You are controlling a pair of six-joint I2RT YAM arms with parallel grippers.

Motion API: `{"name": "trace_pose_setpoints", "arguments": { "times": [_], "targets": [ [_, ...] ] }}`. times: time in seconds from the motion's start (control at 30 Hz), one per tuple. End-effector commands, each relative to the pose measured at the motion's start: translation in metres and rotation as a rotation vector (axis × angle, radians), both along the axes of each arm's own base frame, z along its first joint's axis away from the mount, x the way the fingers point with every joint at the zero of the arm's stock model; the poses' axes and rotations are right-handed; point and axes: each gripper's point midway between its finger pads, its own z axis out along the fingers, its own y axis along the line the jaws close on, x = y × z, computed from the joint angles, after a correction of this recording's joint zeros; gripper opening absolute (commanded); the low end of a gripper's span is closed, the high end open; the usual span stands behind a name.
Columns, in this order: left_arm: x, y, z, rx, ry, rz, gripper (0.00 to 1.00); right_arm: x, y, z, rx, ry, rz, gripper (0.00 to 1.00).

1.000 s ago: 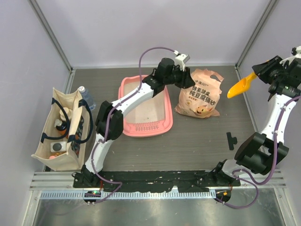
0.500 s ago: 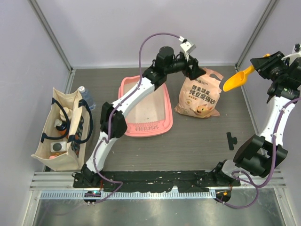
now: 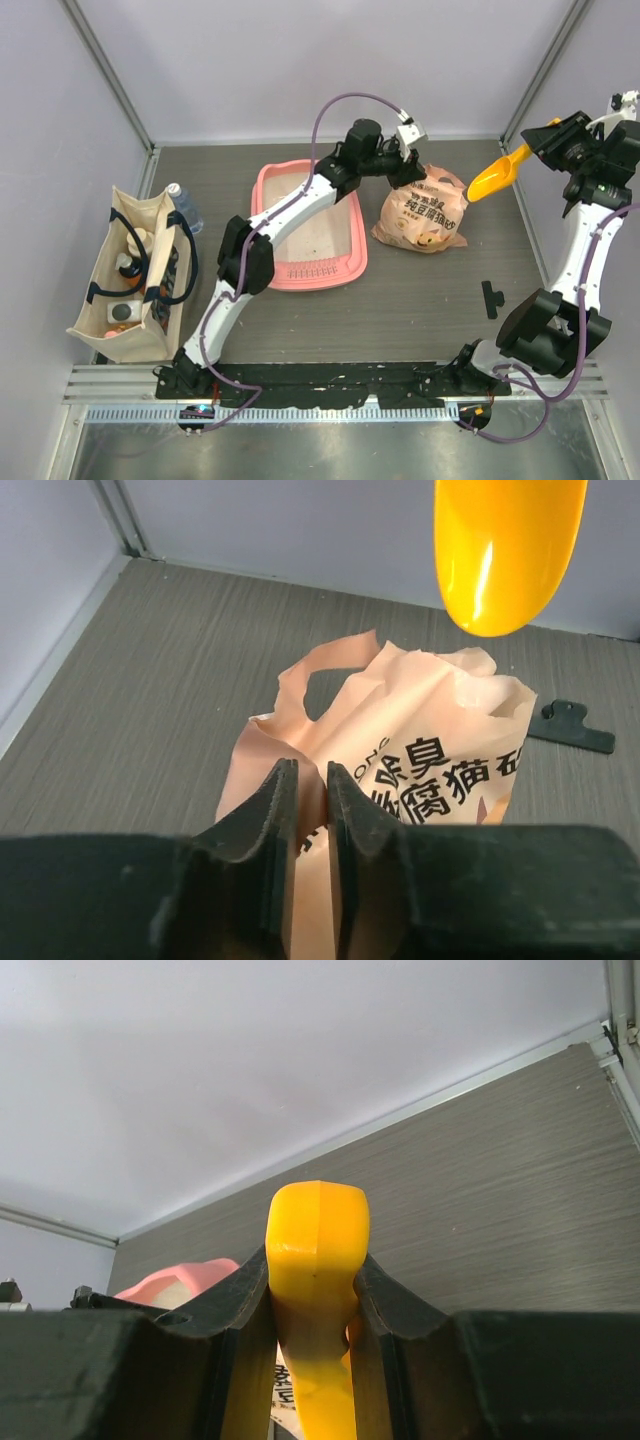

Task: Fill the litter box with clean litter
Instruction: 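Scoop the cat litter from the cat litter bag.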

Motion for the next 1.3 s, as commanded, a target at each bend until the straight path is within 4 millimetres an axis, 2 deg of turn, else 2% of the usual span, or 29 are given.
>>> {"name": "trace_pose_setpoints", "arguments": {
  "times": [0.0,0.03,0.07,0.1,0.23,0.3,0.33,0.37,0.4,0.43,0.47,0.6,0.8,0.97,1.1,1.27],
  "targets": [
    [-0.022,0.011,0.090,-0.128,-0.125,-0.013,0.13,-0.006,0.013,0.025,-0.006,-0.055,0.020,0.01],
    [-0.025,0.019,0.094,-0.136,-0.122,0.002,0.09,-0.005,0.017,0.026,-0.008,-0.060,0.029,0.01],
    [-0.023,0.022,0.104,-0.171,-0.133,0.034,0.00,-0.005,0.018,0.029,-0.013,-0.066,0.028,0.01],
    [-0.020,0.027,0.126,-0.234,-0.194,0.062,0.00,-0.004,0.019,0.033,-0.024,-0.076,0.030,0.01],
    [-0.031,0.051,0.151,-0.277,-0.293,0.110,0.00,0.003,0.022,0.034,-0.047,-0.065,0.028,0.01],
    [-0.033,0.058,0.153,-0.275,-0.304,0.114,0.00,0.005,0.023,0.033,-0.048,-0.061,0.030,0.01],
    [-0.034,0.061,0.142,-0.259,-0.289,0.119,0.00,0.005,0.023,0.034,-0.049,-0.062,0.027,0.01],
    [-0.039,0.066,0.148,-0.265,-0.304,0.123,0.00,0.006,0.025,0.034,-0.048,-0.064,0.031,0.01],
    [-0.040,0.069,0.145,-0.256,-0.307,0.126,0.00,0.006,0.027,0.037,-0.053,-0.069,0.036,0.01],
    [-0.040,0.071,0.133,-0.234,-0.299,0.130,0.00,0.007,0.027,0.036,-0.063,-0.067,0.039,0.01],
    [-0.043,0.073,0.135,-0.232,-0.304,0.130,0.00,0.008,0.024,0.037,-0.086,-0.065,0.016,0.01],
    [-0.044,0.072,0.122,-0.210,-0.273,0.118,0.00,0.006,0.033,0.034,-0.168,-0.040,0.004,0.01],
    [-0.041,0.065,0.136,-0.235,-0.280,0.101,0.00,0.007,0.042,0.013,-0.098,0.011,0.020,0.01],
    [-0.040,0.068,0.144,-0.251,-0.293,0.119,0.00,0.010,0.046,-0.002,-0.161,0.055,-0.008,0.01],
    [-0.038,0.074,0.139,-0.241,-0.291,0.147,0.00,0.013,0.044,-0.012,-0.205,0.080,-0.025,0.01],
    [-0.035,0.083,0.142,-0.244,-0.297,0.171,0.00,0.014,0.067,-0.022,-0.155,0.102,0.051,0.01]
  ]
}}
